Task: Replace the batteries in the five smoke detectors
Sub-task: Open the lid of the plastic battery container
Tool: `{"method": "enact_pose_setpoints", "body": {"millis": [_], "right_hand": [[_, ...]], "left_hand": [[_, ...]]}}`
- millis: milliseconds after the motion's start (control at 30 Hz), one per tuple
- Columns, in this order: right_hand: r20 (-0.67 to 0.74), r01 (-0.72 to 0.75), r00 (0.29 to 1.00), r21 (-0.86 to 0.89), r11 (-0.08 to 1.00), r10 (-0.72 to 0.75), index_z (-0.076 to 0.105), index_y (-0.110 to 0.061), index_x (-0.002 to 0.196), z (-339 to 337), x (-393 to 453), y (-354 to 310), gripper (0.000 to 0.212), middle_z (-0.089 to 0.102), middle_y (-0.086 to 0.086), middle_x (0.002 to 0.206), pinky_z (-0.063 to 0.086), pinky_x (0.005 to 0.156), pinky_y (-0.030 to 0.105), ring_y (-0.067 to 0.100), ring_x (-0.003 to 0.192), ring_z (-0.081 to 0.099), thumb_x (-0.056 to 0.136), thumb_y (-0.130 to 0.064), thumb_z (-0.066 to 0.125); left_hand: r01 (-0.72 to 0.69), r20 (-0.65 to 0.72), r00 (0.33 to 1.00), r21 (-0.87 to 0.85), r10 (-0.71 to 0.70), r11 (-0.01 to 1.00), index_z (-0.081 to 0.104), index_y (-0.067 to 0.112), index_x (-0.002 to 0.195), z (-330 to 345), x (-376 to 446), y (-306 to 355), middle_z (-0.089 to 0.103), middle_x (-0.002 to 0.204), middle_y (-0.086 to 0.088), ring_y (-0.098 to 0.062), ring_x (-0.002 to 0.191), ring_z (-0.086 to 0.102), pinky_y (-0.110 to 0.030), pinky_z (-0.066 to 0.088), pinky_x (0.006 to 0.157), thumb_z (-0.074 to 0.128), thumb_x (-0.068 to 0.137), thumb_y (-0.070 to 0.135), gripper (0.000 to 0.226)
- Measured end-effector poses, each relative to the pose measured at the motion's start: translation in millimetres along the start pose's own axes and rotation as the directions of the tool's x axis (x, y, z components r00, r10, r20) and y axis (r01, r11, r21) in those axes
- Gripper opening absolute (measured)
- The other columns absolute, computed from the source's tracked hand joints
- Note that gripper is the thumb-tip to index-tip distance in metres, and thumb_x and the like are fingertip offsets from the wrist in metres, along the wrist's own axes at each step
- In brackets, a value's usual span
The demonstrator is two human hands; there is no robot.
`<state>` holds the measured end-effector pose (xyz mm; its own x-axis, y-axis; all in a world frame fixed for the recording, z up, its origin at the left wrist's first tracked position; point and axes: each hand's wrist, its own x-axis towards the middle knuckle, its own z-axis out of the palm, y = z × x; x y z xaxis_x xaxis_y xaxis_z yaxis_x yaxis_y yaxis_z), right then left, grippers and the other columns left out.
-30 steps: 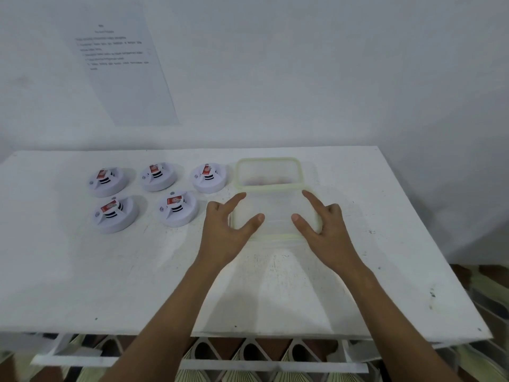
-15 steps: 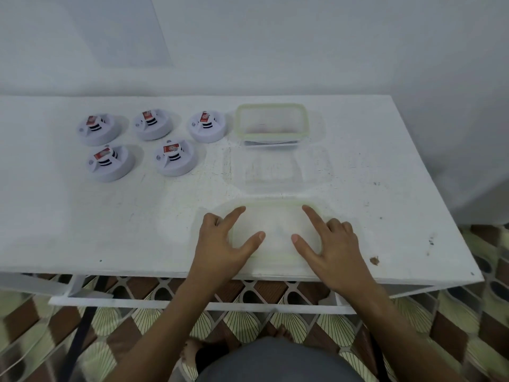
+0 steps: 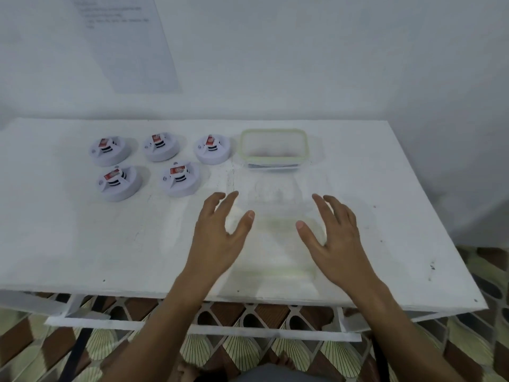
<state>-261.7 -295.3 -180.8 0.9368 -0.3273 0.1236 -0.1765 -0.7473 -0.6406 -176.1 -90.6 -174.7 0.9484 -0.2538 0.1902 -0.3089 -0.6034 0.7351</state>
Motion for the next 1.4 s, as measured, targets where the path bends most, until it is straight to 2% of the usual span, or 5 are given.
{"method": "enact_pose_setpoints", "body": {"millis": [167, 500, 833, 1133, 1400], "right_hand": [[-0.019, 0.025, 1.000, 0.111, 0.994, -0.023, 0.029, -0.027, 0.153, -14, 69, -18, 0.062, 0.025, 0.002, 0.161, 0.019, 0.119, 0.038, 0.018, 0.150, 0.012, 0.098, -0.048, 0.050], [0.114, -0.142, 0.986, 0.155, 0.978, 0.125, 0.034, -0.031, 0.151, -7, 183, 2, 0.055, 0.033, 0.012, 0.153, 0.025, 0.116, 0.046, 0.030, 0.145, 0.023, 0.100, -0.048, 0.047], [0.142, -0.178, 0.980, 0.278, 0.944, 0.143, 0.041, -0.034, 0.145, 7, 209, 9, 0.060, 0.040, 0.010, 0.128, 0.034, 0.094, 0.023, 0.024, 0.116, 0.049, 0.092, -0.052, 0.061], [0.128, -0.118, 0.989, 0.418, 0.901, 0.070, 0.050, -0.039, 0.122, 11, 220, 23, 0.046, 0.058, -0.010, 0.120, 0.050, 0.082, 0.017, 0.011, 0.110, 0.060, 0.084, -0.047, 0.073], [0.060, -0.123, 0.992, 0.398, 0.909, 0.108, 0.058, -0.035, 0.126, 8, 230, 28, 0.053, 0.053, -0.004, 0.123, 0.047, 0.085, 0.019, 0.013, 0.111, 0.055, 0.078, -0.046, 0.079]], "left_hand": [[-0.035, -0.029, 0.999, -0.059, 0.033, 0.998, 0.053, 0.021, 0.135, 5, 79, 24, 0.051, 0.135, 0.003, 0.006, 0.119, 0.038, 0.000, 0.021, 0.089, 0.058, 0.093, 0.040, 0.047], [0.137, 0.171, 0.975, 0.035, -0.141, 0.990, 0.042, 0.019, 0.143, 22, 182, 15, 0.045, 0.144, -0.011, -0.022, 0.132, 0.042, -0.027, 0.030, 0.100, 0.051, 0.095, 0.044, 0.055], [0.189, 0.178, 0.971, -0.175, -0.157, 0.966, 0.049, 0.033, 0.126, 45, 205, 2, 0.058, 0.105, -0.002, -0.005, 0.079, 0.055, -0.023, 0.045, 0.069, 0.065, 0.084, 0.044, 0.046], [0.283, 0.280, 0.947, -0.498, -0.157, 0.820, 0.055, 0.037, 0.118, 52, 210, -4, 0.066, 0.106, 0.007, -0.007, 0.092, 0.064, -0.024, 0.053, 0.066, 0.075, 0.080, 0.035, 0.043], [0.195, 0.233, 0.965, -0.332, -0.120, 0.923, 0.059, 0.031, 0.124, 46, 224, -4, 0.055, 0.128, 0.012, -0.010, 0.123, 0.049, -0.031, 0.048, 0.098, 0.080, 0.071, 0.046, 0.059]]}}
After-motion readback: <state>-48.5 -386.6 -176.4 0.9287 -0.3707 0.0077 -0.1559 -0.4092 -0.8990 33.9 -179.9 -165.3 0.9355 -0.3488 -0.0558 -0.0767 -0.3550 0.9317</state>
